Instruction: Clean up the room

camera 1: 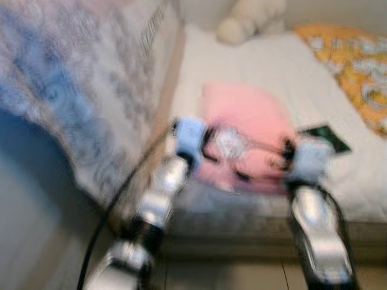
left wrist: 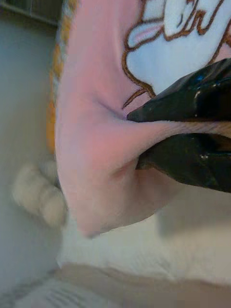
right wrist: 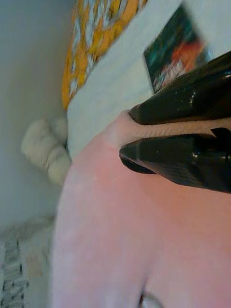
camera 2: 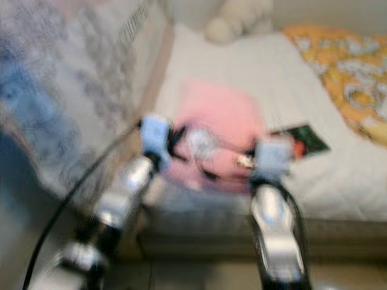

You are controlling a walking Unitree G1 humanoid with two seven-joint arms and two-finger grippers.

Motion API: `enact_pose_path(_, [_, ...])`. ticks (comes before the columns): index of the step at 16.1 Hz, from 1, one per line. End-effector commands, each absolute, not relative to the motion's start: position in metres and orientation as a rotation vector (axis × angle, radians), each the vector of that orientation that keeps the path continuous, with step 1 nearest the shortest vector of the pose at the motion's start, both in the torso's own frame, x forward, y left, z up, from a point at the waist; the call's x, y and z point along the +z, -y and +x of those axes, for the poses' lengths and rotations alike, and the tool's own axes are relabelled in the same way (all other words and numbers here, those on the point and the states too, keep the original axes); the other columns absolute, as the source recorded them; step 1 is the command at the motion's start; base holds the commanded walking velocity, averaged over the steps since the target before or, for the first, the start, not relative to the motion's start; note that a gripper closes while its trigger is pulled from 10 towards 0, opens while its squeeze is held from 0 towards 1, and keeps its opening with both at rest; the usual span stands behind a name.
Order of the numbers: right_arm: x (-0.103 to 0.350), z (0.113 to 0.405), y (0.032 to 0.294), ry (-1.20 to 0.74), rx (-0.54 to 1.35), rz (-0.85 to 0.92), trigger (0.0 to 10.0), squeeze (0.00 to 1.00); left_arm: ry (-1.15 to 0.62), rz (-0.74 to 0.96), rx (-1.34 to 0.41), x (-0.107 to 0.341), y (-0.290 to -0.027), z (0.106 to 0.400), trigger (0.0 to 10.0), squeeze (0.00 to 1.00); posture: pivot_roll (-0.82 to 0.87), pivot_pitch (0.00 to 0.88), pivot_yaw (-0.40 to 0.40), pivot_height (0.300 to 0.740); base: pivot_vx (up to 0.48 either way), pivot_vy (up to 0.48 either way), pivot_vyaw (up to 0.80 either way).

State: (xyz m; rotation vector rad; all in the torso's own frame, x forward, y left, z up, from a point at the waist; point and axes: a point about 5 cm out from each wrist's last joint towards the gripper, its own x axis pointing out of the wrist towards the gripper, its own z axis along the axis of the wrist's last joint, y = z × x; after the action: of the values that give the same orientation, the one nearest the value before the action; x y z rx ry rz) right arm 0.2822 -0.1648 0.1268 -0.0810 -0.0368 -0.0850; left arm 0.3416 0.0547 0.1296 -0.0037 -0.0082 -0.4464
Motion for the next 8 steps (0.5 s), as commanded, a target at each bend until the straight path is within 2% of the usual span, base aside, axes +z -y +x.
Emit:
enact_pose_path(1, [0.118,0.281,0.199,-0.021,-0.192,-0.124,10.0,0.0,0.082,-0.035,-0.311,0.147,-0.072,0.355,10.0,0.0,0.02,0.0,-0.01,0.728,0.48,0.0,0.0])
enact_pose_path(5, [0.128,0.303,0.203,-0.007,-0.161,-0.136,10.0,0.0,0.07,-0.046,-0.294,0.149,-0.068,0.366,10.0,0.0,0.03,0.0,-0.029,0.728,0.48,0.0,0.0])
enact_pose_path(8, [0.125,0.334,0.199,-0.072,-0.031,-0.212,10.0,0.0,0.045,-0.089,-0.224,0.153,-0.055,0.377,10.0,0.0,0.02,0.0,-0.054,0.728,0.474,0.0,0.0])
